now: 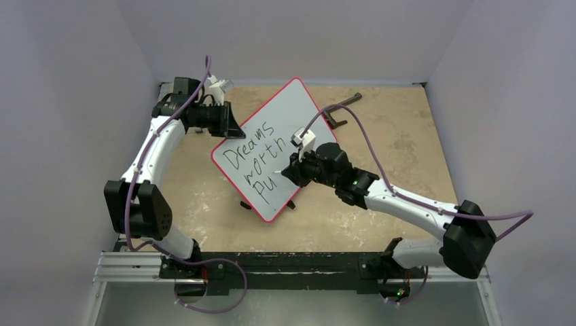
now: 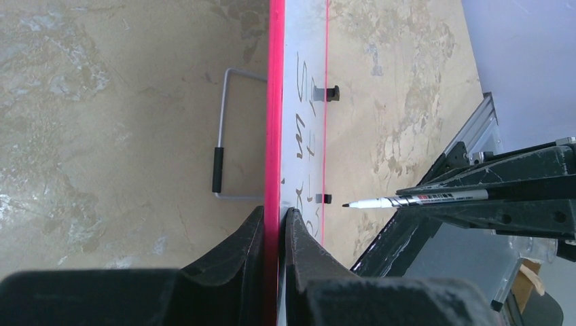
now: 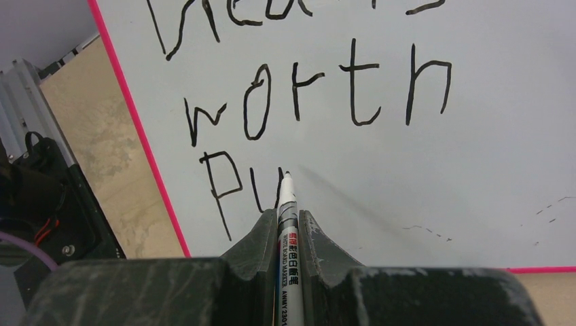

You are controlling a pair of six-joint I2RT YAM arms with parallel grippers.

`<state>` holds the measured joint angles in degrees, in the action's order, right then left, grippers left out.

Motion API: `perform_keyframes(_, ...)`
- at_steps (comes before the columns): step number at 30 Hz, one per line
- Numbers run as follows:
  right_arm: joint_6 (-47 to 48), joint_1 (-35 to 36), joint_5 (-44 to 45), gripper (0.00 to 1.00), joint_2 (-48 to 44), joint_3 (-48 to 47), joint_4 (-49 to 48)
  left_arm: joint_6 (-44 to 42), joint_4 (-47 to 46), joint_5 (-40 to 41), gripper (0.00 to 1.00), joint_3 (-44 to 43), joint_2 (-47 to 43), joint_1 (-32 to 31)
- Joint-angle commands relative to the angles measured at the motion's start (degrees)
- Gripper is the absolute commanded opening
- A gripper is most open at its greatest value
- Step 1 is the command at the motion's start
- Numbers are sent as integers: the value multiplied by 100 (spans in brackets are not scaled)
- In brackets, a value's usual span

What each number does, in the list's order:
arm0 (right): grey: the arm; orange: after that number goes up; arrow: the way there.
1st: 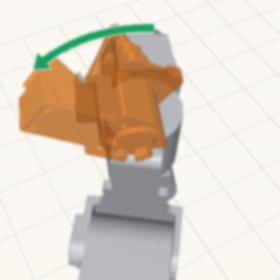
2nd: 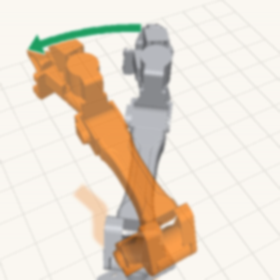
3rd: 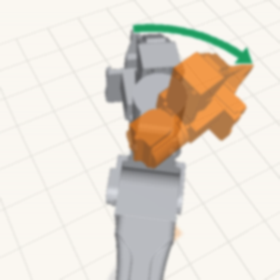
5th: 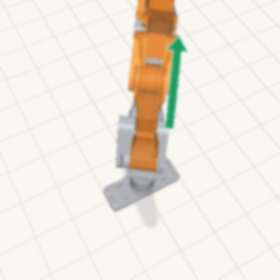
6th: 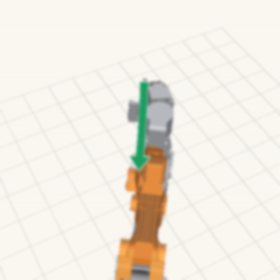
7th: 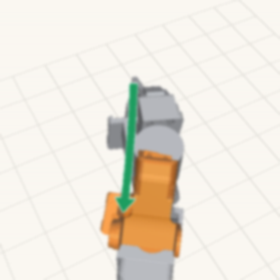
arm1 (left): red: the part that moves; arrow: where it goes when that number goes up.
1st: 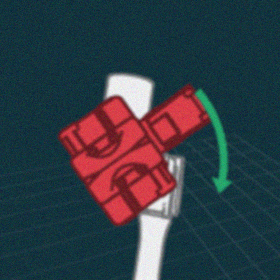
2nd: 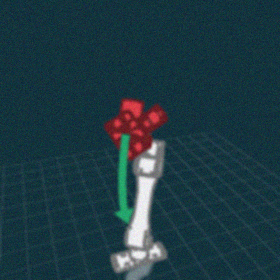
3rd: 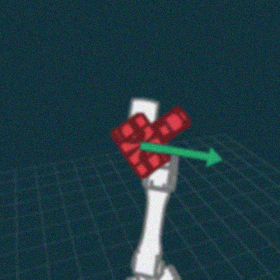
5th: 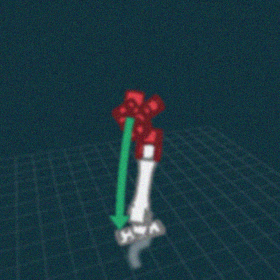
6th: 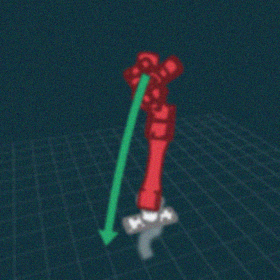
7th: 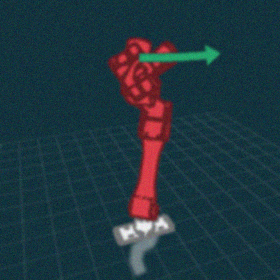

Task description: Write a sentence on the whiteboard

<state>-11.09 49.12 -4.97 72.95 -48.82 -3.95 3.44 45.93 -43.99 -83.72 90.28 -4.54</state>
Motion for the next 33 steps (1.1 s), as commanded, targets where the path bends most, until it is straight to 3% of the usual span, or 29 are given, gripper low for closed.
perform_keyframes(1,6,-33,154,0,156,-270,-239,-242,-279,488,0,-76,-375,-15)
perform_keyframes(23,18,-210,-21,0,692,-463,-487,-300,-221,596,0,-74,-412,-102)
perform_keyframes(33,-17,-227,-27,0,739,-121,-563,-290,-238,557,0,-83,-454,-100)
